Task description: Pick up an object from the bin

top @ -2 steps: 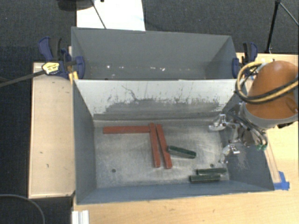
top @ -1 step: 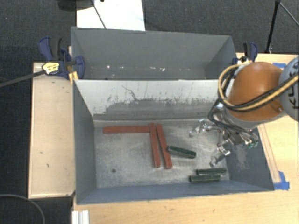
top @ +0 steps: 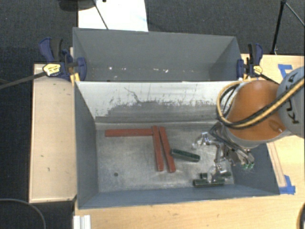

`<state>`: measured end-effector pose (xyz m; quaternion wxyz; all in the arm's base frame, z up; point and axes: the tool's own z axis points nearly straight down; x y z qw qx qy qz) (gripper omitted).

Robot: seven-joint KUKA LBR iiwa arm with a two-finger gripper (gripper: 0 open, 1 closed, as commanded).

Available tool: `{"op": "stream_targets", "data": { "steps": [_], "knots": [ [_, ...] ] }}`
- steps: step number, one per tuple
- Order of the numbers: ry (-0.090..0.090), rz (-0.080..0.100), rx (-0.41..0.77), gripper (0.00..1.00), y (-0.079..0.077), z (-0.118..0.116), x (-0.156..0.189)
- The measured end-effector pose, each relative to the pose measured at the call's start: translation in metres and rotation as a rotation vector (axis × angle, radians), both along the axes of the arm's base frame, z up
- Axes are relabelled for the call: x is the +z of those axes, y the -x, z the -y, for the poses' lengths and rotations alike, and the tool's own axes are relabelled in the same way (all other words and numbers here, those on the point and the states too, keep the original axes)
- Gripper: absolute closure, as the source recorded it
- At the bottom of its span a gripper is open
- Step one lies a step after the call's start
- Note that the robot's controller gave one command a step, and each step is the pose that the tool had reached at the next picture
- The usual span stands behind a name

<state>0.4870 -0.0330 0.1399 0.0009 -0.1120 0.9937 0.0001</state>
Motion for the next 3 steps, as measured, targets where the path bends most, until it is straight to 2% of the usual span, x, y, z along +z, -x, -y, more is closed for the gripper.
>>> {"op": "stream_targets", "data": {
  "steps": [1, 2, 3],
  "knots": [
    [0.001, 0.004, 0.106, 0.0, -0.04, -0.044, -0.07],
    [0.0, 0.018, 0.2, 1.0, 0.005, -0.002, -0.064],
    [0.0, 0.018, 0.2, 1.0, 0.005, -0.002, -0.064]
  ]
}}
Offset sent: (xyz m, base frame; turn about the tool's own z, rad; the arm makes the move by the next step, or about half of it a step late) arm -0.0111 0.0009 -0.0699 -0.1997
